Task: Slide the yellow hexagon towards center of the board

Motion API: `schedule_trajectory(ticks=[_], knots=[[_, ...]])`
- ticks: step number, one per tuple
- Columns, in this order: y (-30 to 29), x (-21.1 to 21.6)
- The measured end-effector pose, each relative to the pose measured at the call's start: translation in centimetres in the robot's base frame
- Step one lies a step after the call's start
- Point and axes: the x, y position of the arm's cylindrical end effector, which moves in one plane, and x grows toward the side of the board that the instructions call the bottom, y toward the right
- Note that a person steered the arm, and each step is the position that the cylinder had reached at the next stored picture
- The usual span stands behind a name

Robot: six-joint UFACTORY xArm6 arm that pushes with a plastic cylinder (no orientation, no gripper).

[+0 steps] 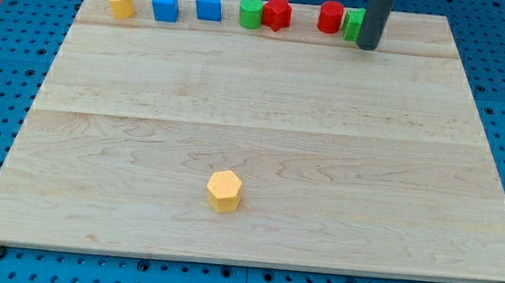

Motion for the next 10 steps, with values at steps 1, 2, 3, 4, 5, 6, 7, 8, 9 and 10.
schedule_trajectory(ticks=[1,2,3,4,5,6,7,8,9,10], knots=[[-1.1,-2.1],[-0.2,-3.2],[0.1,-1.5],[0.3,9.6],[-2.4,23.1],[-10.1,30.4],[-20.8,30.4],[-24.1,26.3],[-24.0,29.2],[-22.8,31.2]])
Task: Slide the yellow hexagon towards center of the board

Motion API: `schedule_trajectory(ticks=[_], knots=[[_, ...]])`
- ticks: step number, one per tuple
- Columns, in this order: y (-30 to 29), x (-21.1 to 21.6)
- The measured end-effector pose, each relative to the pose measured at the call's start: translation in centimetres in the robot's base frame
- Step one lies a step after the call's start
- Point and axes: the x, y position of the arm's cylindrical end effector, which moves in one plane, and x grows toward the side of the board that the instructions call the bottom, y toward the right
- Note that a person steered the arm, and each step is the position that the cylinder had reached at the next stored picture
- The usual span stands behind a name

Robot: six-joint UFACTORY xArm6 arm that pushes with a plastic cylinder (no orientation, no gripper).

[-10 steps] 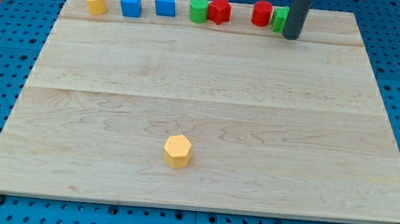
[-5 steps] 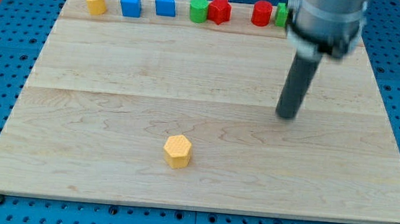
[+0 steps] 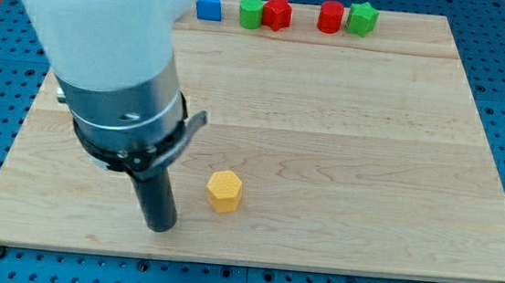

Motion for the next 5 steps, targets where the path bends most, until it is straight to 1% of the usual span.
schedule_trajectory(ticks=[1,2,3,4,5], knots=[[4.0,-2.2],[6.5,-6.1],[7.6,-9.1],[7.3,-4.4],[11.7,-5.9]])
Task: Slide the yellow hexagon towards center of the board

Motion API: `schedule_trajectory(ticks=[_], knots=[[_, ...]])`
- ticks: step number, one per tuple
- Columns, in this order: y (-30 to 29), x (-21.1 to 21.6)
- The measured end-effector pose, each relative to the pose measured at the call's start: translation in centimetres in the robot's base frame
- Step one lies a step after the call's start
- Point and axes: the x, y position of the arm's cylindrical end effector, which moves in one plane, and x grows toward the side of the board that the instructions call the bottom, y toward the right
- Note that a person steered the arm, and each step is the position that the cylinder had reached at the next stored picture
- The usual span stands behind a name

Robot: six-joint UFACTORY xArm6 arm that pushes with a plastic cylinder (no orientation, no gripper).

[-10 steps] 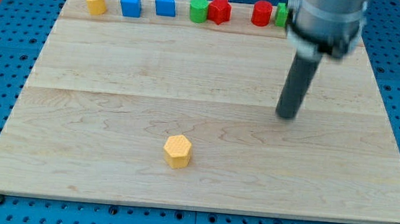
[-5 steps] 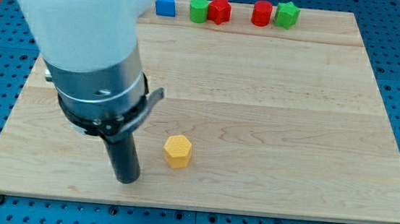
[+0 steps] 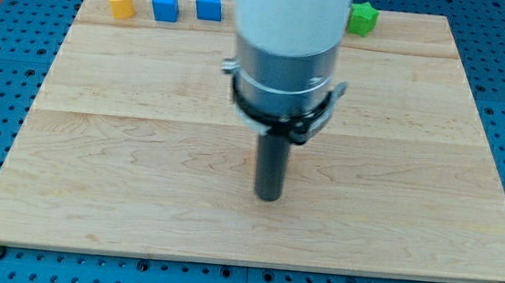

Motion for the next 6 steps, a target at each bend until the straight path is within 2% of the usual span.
schedule_trajectory(ticks=[1,3,4,5,6], knots=[[-0.1,-5.7],[-5.0,-9.6],[-2.7,-10.5],[-2.9,-14.2],[-2.0,-14.9]])
